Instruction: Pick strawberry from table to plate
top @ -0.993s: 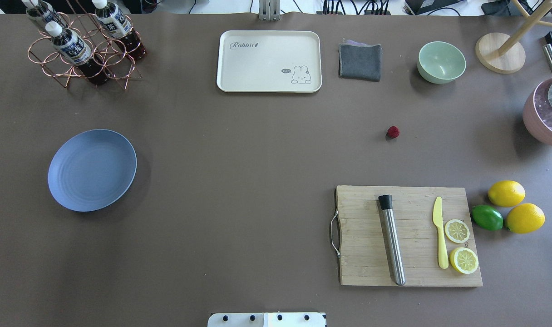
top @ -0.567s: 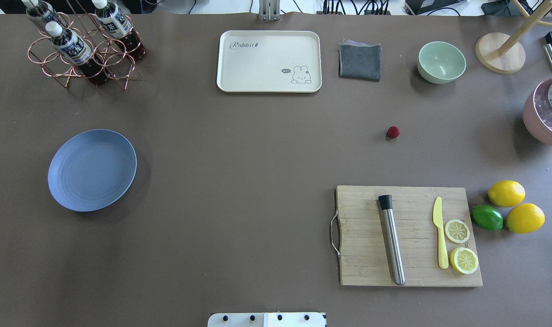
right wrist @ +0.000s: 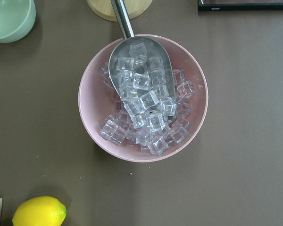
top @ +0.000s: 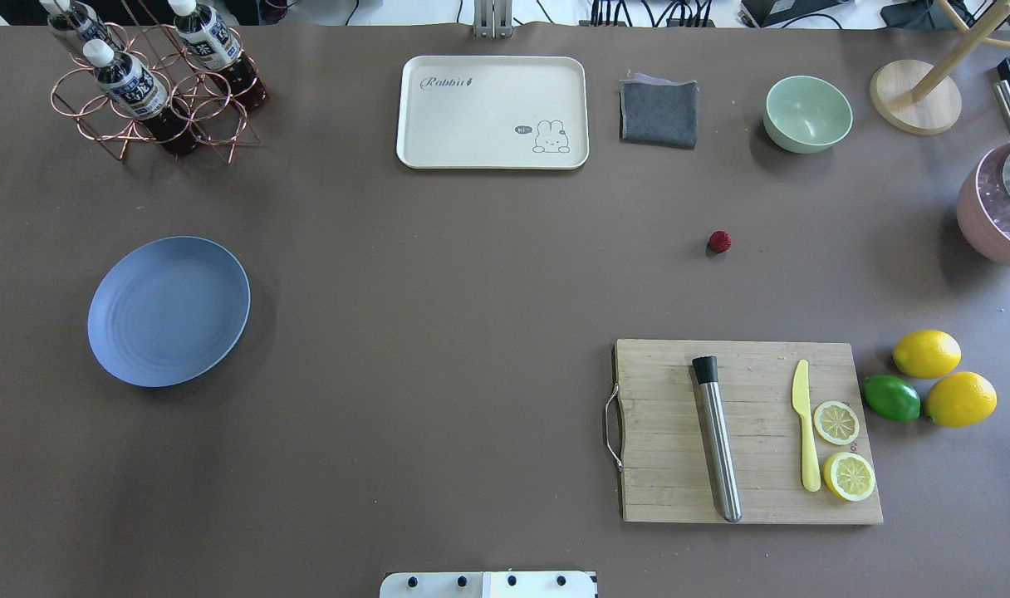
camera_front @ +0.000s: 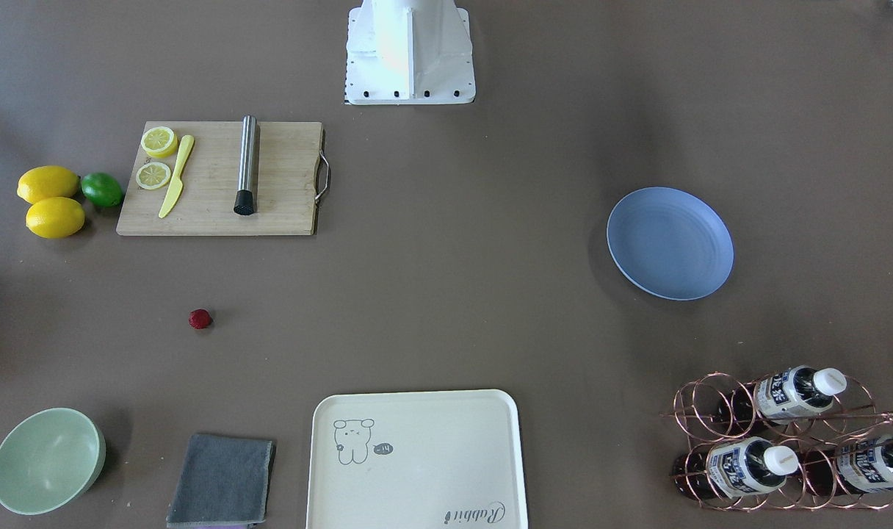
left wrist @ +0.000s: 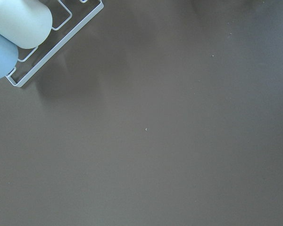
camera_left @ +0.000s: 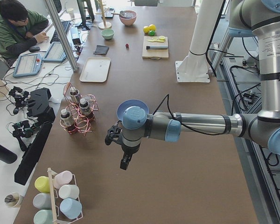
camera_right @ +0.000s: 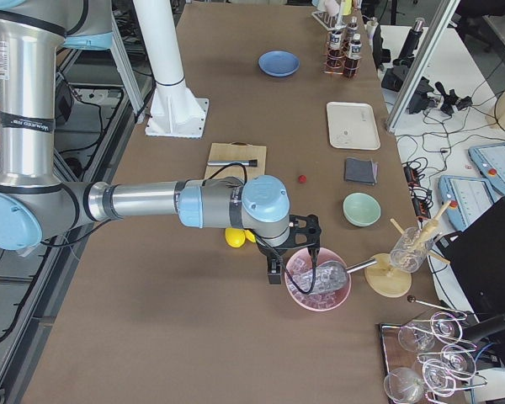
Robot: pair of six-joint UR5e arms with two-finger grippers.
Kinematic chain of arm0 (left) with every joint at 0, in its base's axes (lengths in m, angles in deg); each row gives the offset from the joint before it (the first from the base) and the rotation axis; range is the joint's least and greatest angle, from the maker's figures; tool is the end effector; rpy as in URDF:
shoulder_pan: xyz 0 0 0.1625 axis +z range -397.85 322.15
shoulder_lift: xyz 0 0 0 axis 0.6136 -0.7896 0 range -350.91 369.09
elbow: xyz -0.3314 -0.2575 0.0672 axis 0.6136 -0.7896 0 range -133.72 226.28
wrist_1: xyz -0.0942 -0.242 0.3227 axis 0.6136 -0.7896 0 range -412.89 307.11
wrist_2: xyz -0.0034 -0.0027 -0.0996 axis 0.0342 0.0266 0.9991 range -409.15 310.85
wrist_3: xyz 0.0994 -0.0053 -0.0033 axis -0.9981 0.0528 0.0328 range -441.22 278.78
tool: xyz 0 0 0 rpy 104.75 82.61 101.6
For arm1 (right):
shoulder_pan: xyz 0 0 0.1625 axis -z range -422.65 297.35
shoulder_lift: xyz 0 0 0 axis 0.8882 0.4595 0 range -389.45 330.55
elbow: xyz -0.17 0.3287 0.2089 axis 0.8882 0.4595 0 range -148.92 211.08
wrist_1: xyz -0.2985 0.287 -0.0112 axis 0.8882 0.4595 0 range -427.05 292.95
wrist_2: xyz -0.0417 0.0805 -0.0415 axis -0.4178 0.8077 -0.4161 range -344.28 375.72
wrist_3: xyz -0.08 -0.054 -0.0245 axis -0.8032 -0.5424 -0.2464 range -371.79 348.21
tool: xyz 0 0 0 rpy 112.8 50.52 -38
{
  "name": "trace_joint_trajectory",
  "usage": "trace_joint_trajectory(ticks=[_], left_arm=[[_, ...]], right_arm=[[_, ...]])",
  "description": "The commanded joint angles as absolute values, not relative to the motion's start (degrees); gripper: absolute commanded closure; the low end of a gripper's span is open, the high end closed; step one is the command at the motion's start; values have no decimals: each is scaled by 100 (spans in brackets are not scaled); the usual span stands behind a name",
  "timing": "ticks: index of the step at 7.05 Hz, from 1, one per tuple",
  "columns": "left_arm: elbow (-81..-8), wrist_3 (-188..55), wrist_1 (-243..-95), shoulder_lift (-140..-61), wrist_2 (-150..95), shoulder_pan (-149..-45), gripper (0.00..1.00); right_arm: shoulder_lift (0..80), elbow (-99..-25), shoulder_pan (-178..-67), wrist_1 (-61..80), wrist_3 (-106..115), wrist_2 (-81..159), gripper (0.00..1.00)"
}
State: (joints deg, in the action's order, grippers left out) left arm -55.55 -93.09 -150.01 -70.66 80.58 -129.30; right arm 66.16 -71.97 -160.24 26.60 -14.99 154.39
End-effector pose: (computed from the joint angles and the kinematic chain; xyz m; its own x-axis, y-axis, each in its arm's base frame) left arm -0.0804 -0.4247 0.6306 0.7600 0.2787 -0.5871 -0.1340 0.9512 0.2781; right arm 0.1176 -0.4396 0.5936 0.6675 -0.0173 0.7445 -0.0948 0.9896 0.1080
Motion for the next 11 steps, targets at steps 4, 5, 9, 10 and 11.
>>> trace_joint_trajectory(ticks=[4,5,9,10,11], left_arm=[[-5621,-9335,-15446,-7097,8067,-12830,2],[-5620,-9335,-15789,-7097,8067,-12812,2],[-5259,-9063,-16082,-7783,8460,-12294,2],[-5216,-8575,-16291,-7792,8523,-12284,2],[-5111,-8214,-16745,-7792,8524,-12188,1]], right_arm=[[6565,-7184,-15968,2655,-1496,15441,0],[6556,-7218,-15933,2647,-1487,15450,0],[6171,-7175,-15240,2611,-1470,15494,0],[6013,-7175,-15056,2603,-1078,15503,0],[5933,-7218,-14828,2585,-735,15503,0]])
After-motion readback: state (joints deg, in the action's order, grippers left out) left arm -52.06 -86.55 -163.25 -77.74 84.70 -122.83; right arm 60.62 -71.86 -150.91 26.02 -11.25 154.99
